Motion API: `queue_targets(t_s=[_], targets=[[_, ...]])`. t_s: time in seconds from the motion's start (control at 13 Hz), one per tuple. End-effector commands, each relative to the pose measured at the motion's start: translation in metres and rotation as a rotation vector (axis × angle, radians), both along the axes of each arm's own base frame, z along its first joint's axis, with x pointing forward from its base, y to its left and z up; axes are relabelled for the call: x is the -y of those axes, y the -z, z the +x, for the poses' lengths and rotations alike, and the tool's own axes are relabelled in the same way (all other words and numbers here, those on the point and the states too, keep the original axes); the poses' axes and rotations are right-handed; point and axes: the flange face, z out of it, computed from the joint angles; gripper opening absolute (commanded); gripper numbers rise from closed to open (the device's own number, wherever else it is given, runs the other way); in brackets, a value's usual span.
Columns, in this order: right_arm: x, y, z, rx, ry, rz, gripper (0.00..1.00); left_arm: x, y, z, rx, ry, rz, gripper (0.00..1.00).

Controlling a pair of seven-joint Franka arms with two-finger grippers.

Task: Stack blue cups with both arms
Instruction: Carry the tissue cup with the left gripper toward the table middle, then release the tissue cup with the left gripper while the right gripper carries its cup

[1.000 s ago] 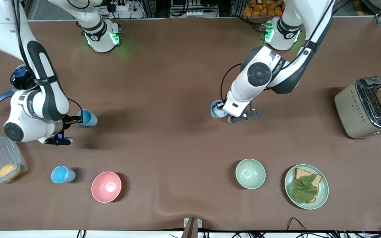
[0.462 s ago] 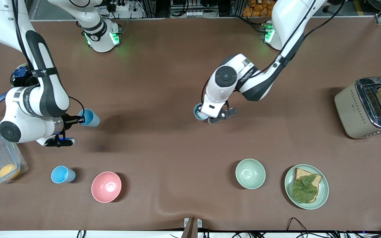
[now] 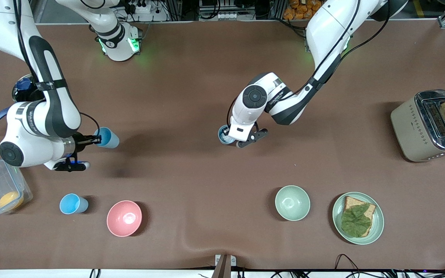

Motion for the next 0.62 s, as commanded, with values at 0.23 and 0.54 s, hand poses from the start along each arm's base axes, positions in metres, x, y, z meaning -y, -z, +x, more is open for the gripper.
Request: queue_targets(t_s=[0.23, 0.54], targets=[[-0.087, -0.042, -0.009, -0.004, 0.063, 0.045, 0.0, -0.008, -0.075, 0.017, 0.115, -0.168, 0.014, 1.0], [-0.228, -0.08, -0.036, 0.029, 0.094, -0.053, 0.0, -0.082, -0.179, 0.055, 0.231, -0.27, 0.087, 1.0]])
